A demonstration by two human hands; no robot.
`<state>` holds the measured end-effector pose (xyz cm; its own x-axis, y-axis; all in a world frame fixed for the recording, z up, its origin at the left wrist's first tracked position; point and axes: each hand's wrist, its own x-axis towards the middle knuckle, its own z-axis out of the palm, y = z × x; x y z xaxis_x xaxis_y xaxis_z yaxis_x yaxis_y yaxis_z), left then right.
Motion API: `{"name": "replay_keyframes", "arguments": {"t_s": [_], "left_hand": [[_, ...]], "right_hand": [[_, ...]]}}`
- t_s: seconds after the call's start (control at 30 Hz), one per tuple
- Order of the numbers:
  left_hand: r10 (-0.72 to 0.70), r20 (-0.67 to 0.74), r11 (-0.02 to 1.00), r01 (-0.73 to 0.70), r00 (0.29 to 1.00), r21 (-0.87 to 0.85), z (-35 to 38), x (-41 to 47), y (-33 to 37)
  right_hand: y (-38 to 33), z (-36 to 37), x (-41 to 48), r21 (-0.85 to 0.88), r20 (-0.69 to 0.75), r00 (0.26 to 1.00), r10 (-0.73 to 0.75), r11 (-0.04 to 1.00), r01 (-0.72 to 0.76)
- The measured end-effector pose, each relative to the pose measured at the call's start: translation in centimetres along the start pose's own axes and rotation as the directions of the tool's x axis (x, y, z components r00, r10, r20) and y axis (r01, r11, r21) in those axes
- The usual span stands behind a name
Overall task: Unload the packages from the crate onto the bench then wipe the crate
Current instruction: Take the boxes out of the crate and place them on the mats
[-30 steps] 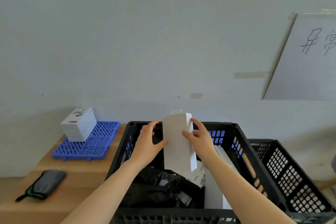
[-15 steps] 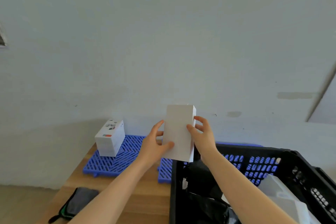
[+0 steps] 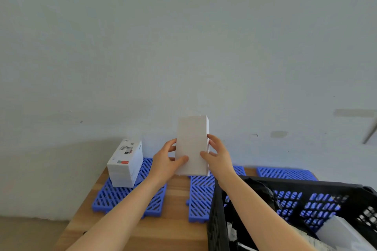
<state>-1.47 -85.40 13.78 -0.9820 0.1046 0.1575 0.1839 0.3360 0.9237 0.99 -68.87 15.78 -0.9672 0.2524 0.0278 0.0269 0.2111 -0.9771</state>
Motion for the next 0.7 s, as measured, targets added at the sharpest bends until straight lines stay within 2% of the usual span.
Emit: {"name": "replay_keyframes", "arguments": {"t_s": [0.43, 0.7], "left_hand": [[-0.079, 0.106, 0.996, 0.075, 0.991, 0.047, 0.5, 7.6, -5.9], [-0.115, 0.325, 0.993, 0.104, 0.939, 0.053, 3.3, 13.0, -13.1]], "right_hand": [[4.5, 5.3, 7.9, -0.194, -0.074, 0.986, 0.153, 0.967, -0.164], [10.2, 8.3, 12.6, -0.294, -0.232, 0.923, 0.308, 0.882, -0.368]]}}
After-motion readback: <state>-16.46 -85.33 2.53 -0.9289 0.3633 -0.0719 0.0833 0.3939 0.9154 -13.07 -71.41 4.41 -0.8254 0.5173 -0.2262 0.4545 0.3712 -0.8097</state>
